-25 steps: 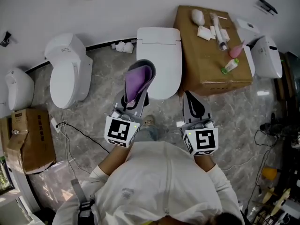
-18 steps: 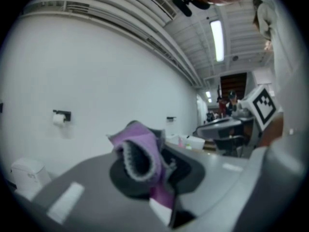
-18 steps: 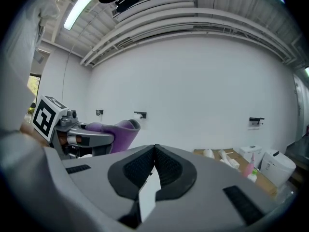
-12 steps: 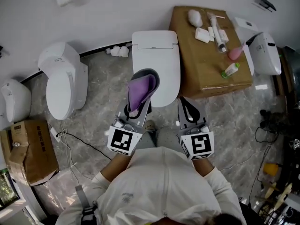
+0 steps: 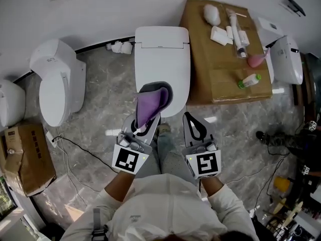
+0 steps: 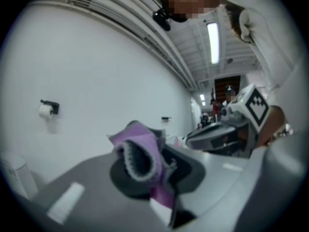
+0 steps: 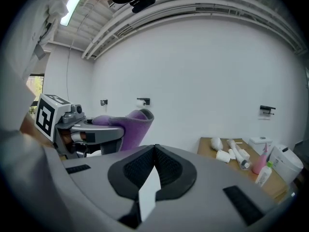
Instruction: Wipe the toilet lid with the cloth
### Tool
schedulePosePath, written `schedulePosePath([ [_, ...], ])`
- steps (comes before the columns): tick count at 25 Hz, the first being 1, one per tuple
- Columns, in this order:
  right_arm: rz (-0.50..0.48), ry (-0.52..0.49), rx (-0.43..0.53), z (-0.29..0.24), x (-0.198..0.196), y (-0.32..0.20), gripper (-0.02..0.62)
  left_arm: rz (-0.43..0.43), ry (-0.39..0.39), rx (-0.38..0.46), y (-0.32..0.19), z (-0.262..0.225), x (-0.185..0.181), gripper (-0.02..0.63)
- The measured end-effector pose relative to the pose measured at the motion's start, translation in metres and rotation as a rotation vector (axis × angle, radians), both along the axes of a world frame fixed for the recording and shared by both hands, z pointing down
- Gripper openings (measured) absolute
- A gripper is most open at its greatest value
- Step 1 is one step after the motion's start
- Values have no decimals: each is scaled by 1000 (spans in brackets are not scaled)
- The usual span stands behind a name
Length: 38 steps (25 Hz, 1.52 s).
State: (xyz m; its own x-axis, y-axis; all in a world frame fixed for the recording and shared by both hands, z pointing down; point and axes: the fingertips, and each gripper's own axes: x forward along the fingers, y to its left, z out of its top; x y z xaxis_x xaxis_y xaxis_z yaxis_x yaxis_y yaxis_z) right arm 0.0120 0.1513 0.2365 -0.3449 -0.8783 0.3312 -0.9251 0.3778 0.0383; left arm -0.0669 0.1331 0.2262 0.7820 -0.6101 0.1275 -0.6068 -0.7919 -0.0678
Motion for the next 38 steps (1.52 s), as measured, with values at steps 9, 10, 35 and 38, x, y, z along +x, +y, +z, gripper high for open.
schedulePosePath([
  [9, -37, 1, -65, 82, 6, -26, 11, 46, -34, -83, -5, 87, 24, 49],
  [10, -40, 1, -74, 92, 7, -29, 11, 47, -38, -91, -5, 96, 25, 49],
  [35, 56, -32, -310, 305, 39, -38, 11, 44, -104, -255, -25, 262, 42, 49],
  [38, 57, -31, -330, 318, 41, -39, 11, 25, -95, -271, -29, 271, 44, 49],
])
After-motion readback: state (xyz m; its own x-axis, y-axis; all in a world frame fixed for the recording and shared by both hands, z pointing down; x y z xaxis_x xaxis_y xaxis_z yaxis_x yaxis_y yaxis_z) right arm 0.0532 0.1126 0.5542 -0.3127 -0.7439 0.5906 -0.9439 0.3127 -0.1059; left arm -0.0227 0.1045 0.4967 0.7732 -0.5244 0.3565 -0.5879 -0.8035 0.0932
